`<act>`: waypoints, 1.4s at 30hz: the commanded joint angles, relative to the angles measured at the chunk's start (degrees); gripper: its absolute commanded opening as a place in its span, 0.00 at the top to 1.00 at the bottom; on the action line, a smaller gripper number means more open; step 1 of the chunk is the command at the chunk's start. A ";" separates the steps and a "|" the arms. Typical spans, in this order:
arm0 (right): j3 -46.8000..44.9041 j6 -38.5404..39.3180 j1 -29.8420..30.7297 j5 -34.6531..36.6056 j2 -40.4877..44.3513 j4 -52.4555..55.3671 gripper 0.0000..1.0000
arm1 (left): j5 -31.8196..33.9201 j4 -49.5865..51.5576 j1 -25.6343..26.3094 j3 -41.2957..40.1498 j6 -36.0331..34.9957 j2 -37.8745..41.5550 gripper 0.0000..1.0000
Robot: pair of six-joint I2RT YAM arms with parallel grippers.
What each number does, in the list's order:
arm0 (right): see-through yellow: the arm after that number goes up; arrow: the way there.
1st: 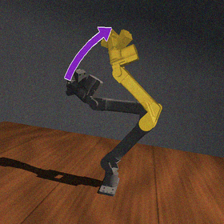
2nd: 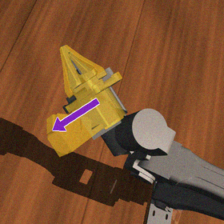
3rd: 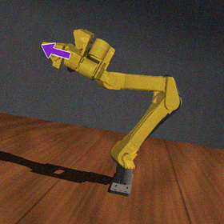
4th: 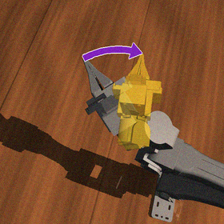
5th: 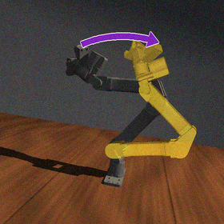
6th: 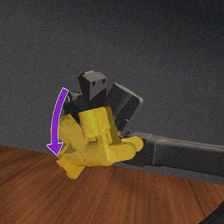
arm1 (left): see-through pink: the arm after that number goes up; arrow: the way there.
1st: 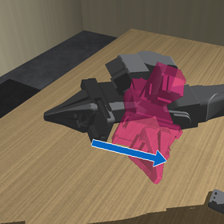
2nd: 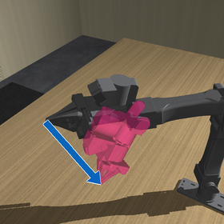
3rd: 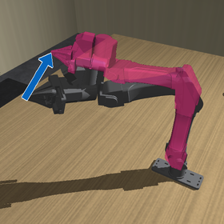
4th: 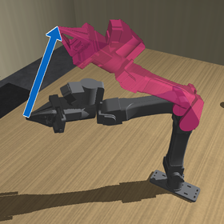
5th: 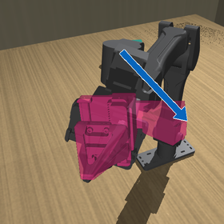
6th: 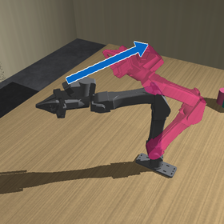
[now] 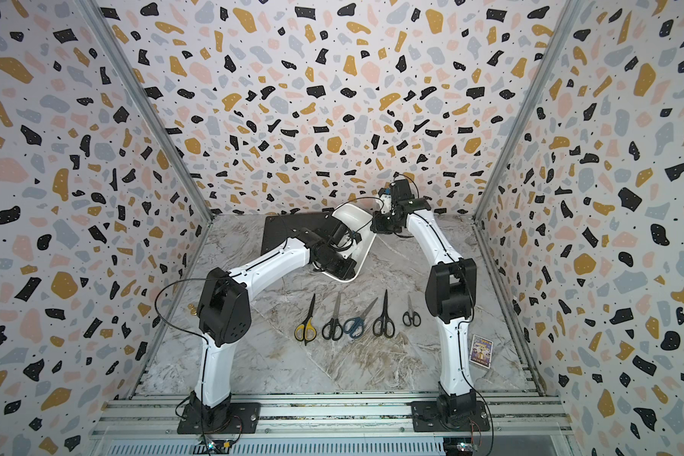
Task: Take the scissors out of the storage box
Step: Pick up the scissors from the storage box, then place the storage box at the center of the board.
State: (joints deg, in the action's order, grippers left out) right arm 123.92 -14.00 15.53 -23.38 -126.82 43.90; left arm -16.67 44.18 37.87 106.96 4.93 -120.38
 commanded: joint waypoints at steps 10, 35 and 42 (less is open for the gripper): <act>-0.72 0.24 -2.10 4.24 -1.51 1.44 1.00 | 12.44 3.34 0.54 6.18 -2.17 10.79 1.00; 2.51 0.71 -10.77 11.41 -5.93 4.77 0.77 | 23.01 7.91 -12.51 -31.87 -2.04 29.02 1.00; 5.93 1.29 -11.43 9.86 -3.71 4.79 0.61 | 23.31 7.41 -12.46 -38.27 2.06 27.12 1.00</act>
State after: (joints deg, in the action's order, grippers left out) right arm 127.83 -13.15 4.51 -13.41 -134.41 47.92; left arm 5.58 51.72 25.50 70.24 4.89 -93.03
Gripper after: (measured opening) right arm 0.378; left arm 0.072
